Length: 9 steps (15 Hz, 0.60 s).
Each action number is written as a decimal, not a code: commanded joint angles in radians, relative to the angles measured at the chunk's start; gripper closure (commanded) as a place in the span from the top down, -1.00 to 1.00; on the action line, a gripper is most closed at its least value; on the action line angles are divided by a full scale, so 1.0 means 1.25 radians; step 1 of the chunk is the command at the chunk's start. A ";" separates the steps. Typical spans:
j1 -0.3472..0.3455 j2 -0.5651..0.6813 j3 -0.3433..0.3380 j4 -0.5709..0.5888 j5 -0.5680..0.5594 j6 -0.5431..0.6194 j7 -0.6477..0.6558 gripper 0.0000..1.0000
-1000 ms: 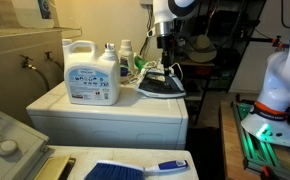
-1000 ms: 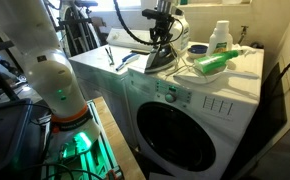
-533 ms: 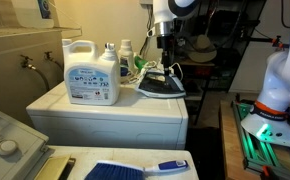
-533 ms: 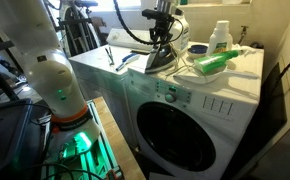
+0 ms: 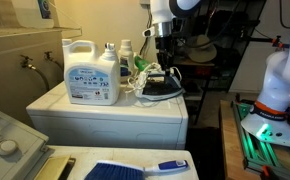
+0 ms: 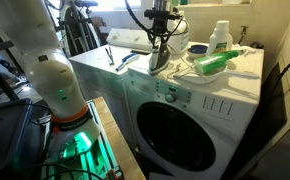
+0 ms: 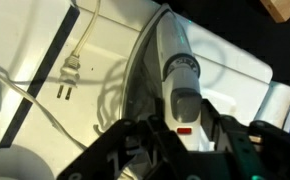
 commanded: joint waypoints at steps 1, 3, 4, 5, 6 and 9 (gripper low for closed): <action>0.008 0.011 0.006 0.013 -0.055 0.002 -0.119 -0.69; 0.012 0.018 0.013 0.020 -0.084 0.005 -0.177 -0.69; 0.014 0.023 0.016 0.023 -0.100 0.010 -0.205 -0.69; 0.016 0.029 0.019 0.029 -0.122 0.010 -0.229 -0.69; 0.019 0.035 0.022 0.035 -0.145 0.005 -0.251 -0.69; 0.026 0.049 0.031 0.046 -0.224 0.014 -0.309 -0.69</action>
